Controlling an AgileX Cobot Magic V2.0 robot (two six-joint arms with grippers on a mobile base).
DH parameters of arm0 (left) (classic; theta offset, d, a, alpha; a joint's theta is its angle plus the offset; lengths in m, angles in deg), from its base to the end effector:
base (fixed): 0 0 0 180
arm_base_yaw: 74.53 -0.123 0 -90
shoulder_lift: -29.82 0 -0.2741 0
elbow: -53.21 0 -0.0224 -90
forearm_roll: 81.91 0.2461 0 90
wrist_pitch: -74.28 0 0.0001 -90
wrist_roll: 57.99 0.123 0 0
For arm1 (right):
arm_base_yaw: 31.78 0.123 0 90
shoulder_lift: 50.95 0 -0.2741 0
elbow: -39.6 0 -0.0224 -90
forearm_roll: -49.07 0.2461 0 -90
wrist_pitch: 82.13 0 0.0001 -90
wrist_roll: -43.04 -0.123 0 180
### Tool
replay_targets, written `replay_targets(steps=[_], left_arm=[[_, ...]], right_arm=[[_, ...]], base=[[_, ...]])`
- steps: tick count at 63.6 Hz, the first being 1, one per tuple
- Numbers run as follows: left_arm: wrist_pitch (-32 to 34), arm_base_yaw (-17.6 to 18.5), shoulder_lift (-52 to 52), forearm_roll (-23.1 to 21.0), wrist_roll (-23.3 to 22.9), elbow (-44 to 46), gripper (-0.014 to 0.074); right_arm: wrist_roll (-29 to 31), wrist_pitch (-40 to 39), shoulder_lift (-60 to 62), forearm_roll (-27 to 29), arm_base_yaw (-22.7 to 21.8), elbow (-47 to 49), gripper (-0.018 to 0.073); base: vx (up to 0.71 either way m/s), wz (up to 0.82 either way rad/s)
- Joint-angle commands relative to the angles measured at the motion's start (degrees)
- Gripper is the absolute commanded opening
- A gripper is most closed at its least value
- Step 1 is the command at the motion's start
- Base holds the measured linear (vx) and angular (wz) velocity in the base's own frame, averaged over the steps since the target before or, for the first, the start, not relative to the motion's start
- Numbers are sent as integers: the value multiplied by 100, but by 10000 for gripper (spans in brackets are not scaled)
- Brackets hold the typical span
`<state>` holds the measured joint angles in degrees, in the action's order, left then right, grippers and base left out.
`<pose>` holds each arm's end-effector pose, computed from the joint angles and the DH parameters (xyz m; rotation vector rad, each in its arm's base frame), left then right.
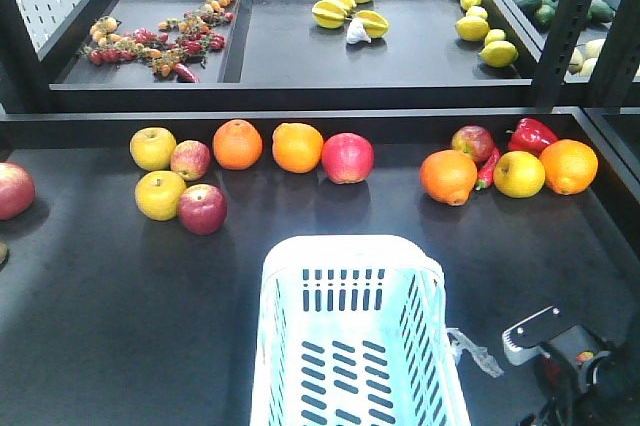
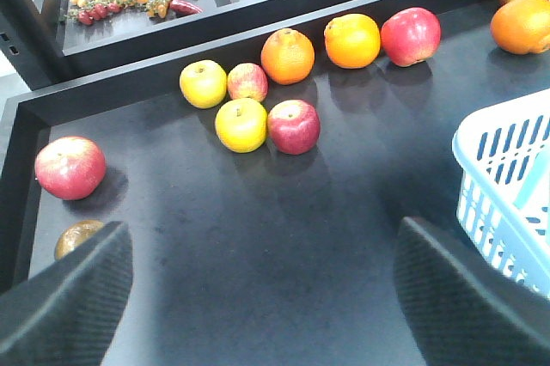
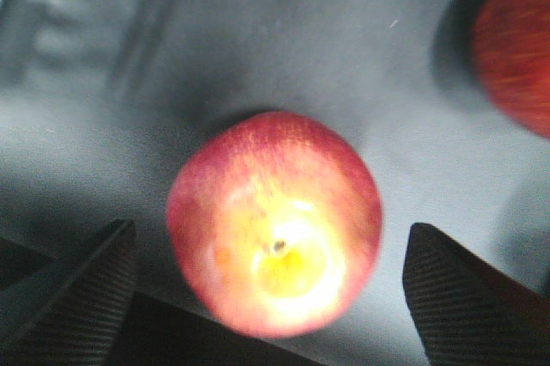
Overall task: Pick three apples into basket with both arms
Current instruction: 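Lower the right gripper over the red apple and grasp it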
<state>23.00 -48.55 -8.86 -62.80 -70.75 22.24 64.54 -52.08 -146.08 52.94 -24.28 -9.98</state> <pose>0.1150 -0.0211 0.3425 0.3008 2.0423 -0.0160 0.1940 0.0297 0.0857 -0.6785 2.9697 0.0382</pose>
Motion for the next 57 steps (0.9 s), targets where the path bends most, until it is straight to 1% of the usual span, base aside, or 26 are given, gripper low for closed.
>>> replay_targets(steps=[1, 20, 26, 32, 37, 43, 46, 52, 57], left_arm=[[366, 2, -41, 91, -61, 127, 585], [366, 2, -41, 91, -61, 127, 585], [366, 2, -41, 91, -61, 127, 585], [366, 2, -41, 91, -61, 127, 585], [366, 2, -41, 91, -61, 127, 585], [366, 2, -41, 91, -61, 127, 585], [366, 2, -41, 91, -61, 127, 585], [366, 2, -41, 91, -61, 127, 585], [366, 2, -41, 91, -61, 127, 585]], right_arm=[[8, -239, -253, -41, -2, 125, 595], [8, -515, -1082, -41, -2, 125, 595], [8, -510, -1161, -41, -2, 125, 575], [8, -408, -1155, -36, -2, 140, 526], [8, -200, -1149, -36, -2, 220, 461], [8, 139, -1112, -43, -2, 399, 372], [-1, 377, -1083, -38, -2, 523, 346], [-230, 902, -885, -78, -2, 820, 294], [-496, 1107, -577, -230, -7, 917, 272]], base=[[0, 0], [0, 0], [0, 0], [0, 0], [0, 0], [0, 0], [0, 0], [0, 0], [0, 0]])
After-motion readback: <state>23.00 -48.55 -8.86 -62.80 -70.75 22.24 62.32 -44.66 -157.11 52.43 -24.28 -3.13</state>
